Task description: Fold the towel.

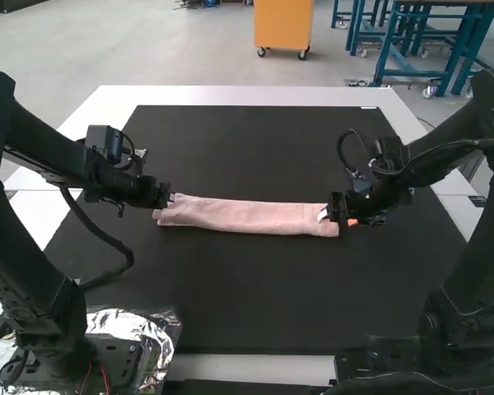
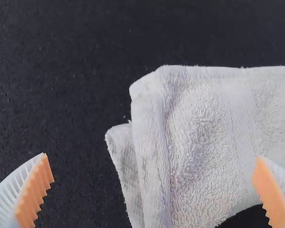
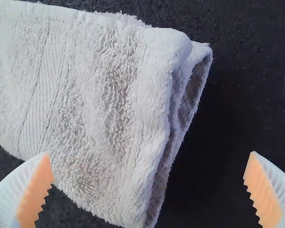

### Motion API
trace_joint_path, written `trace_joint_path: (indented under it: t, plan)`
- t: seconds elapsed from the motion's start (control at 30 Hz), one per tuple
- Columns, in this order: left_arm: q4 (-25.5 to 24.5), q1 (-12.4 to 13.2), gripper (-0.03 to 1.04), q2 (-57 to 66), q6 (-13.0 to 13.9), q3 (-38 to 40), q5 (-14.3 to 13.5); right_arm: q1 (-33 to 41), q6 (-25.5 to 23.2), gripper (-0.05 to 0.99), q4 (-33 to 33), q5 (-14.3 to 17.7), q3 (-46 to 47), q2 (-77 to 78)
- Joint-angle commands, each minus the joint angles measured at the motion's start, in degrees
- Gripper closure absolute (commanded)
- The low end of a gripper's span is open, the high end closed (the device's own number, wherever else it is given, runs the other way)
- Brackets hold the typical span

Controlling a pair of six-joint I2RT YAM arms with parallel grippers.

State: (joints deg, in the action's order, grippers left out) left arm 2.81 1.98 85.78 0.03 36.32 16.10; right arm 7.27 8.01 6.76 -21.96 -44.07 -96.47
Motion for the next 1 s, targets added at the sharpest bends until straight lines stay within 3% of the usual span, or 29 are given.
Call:
trace_joint_path:
  t: [0.0, 0.73, 0.77, 0.83, 0.93, 0.97]
  plan:
    - [1.8, 0.9, 0.03, -4.0, -2.4, 2.2, 0.4, -0.2, -0.3, 0.01, -0.3, 0.5, -2.8, 3.1]
    - [0.9, 0.7, 0.04, -5.0, -2.4, 3.8, 0.1, 4.2, -1.5, 0.05, -8.2, 2.7, -4.0, -7.8]
    - [0.9, 0.7, 0.04, -5.0, -2.4, 3.7, 0.1, 4.4, -1.9, 0.12, -8.7, 2.7, -4.0, -8.3]
    - [1.1, 0.7, 0.04, -5.0, -2.4, 3.5, 0.1, 4.6, -2.1, 0.35, -9.4, 2.3, -3.7, -9.4]
    - [0.8, 1.0, 0.04, -5.2, -2.3, 3.5, 0.1, 4.7, -1.2, 0.97, -9.6, 0.2, -3.0, -11.2]
    - [0.8, 1.0, 0.04, -5.2, -2.3, 3.5, 0.1, 4.5, -1.2, 0.96, -9.6, 0.2, -2.8, -11.6]
